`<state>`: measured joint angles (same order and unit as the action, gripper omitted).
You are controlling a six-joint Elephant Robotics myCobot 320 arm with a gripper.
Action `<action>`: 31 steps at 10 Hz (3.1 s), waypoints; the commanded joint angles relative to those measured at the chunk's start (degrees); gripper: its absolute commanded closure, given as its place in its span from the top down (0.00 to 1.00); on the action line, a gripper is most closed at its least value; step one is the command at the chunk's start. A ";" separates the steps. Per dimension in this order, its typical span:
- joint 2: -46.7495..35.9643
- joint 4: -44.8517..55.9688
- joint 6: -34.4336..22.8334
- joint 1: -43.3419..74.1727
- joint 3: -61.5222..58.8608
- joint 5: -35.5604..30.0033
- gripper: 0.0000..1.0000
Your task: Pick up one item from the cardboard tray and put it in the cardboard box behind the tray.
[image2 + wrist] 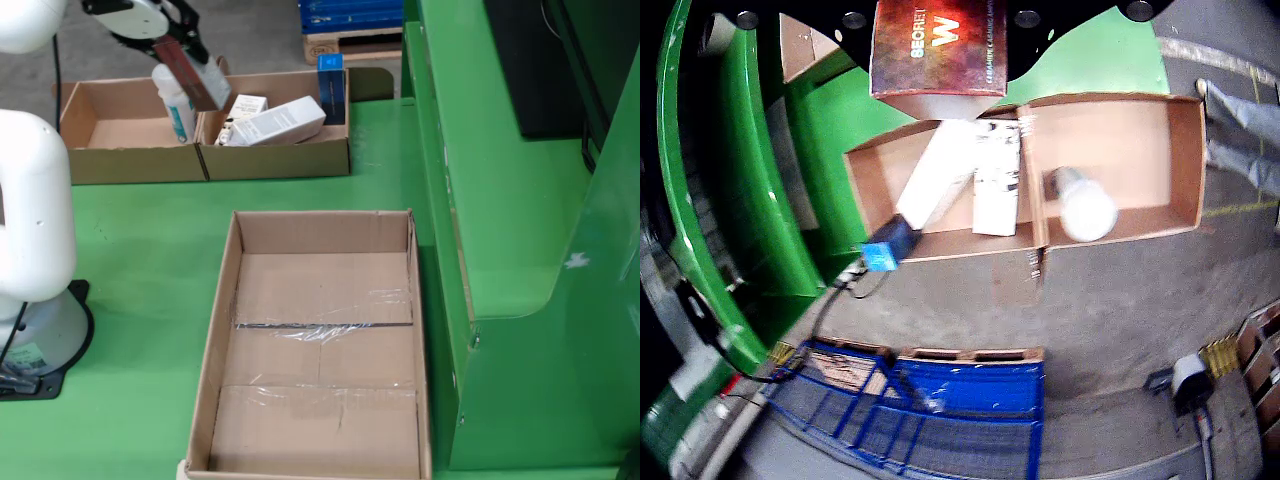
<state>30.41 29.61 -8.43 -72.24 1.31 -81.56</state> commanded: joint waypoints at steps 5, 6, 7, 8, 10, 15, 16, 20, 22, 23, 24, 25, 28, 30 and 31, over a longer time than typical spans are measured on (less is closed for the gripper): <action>-6.55 20.89 4.50 -17.02 -1.31 1.08 0.00; -5.81 19.14 4.70 -18.61 -1.31 1.30 0.00; -5.81 19.14 4.70 -18.61 -1.31 1.30 0.00; -4.73 15.59 5.53 -21.35 -1.31 2.23 0.00; -0.46 4.34 5.48 -24.85 -1.31 3.87 0.00; 7.94 -12.56 4.45 -25.50 -1.31 6.47 0.00; 7.70 -11.23 5.09 -24.68 -1.31 5.49 0.00; 7.36 -5.95 6.10 -21.26 -1.31 1.94 0.00; 7.78 0.22 5.97 -17.07 -1.31 -2.32 0.00; 7.78 0.22 5.97 -17.07 -1.31 -2.32 0.00; 10.89 6.85 5.64 -10.85 -1.31 -6.17 0.00; 10.89 6.85 5.64 -10.85 -1.31 -6.17 0.00; 12.26 9.73 4.06 -7.44 -1.31 -6.86 0.00; 13.73 10.87 2.50 -5.76 -1.31 -7.73 0.00; 13.98 10.72 1.13 -5.71 -1.31 -9.16 0.00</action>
<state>44.47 39.90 -5.44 -79.01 0.35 -89.73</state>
